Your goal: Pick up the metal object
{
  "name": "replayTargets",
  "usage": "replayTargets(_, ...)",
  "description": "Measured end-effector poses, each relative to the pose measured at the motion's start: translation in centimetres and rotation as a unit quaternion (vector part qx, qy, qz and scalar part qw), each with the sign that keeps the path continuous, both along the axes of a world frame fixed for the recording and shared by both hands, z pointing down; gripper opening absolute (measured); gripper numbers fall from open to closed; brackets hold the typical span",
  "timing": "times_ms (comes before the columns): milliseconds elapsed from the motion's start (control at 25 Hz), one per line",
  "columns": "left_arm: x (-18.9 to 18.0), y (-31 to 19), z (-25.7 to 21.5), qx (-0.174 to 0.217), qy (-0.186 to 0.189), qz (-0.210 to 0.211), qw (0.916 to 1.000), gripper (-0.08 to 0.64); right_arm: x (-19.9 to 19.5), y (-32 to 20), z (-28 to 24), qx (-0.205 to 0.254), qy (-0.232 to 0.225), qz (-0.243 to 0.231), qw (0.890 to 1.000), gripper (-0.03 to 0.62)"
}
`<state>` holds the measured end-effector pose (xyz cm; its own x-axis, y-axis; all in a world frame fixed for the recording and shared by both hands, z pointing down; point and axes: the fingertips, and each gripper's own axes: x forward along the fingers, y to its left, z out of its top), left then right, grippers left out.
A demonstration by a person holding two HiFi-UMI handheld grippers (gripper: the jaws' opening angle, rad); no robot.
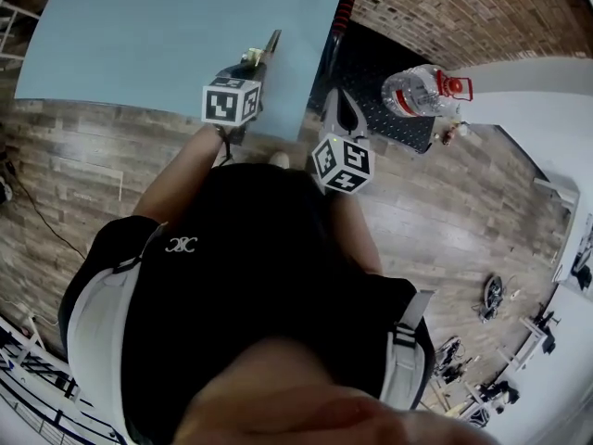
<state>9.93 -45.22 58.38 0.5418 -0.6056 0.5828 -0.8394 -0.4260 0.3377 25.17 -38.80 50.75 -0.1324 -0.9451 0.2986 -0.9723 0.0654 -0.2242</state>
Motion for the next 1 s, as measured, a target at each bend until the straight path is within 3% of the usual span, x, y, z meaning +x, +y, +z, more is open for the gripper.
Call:
replayTargets(160, -1.3, -0.5, -5.2, 0.099, -0.041, -0.015, 0.9941, 0.009, -1.1, -1.5, -0.2, 0.011, -0.024, -0.015, 1.0, 0.012)
replayTargets(320, -3.6, 0.0, -8.3, 0.162, -0.067, -0.041, 0.9837, 0.009, -3.3, -2.6, -0.6, 0.016, -0.026, -0.031, 0.999, 0.011)
replayTargets(680, -5.9, 0.4, -10.9, 0.209, -0.067, -0.071, 0.973, 0.009, -6.1, -4.5, -1.0, 0.01, 0.011, -0.067, 0.998, 0.011)
replayTargets(1000, -7.2, 0.7, -11.1, 0.204, -0.068, -0.076, 0.9736, 0.009, -8.5, -4.2, -1.5, 0.021, 0.01, -0.09, 0.996, 0.011)
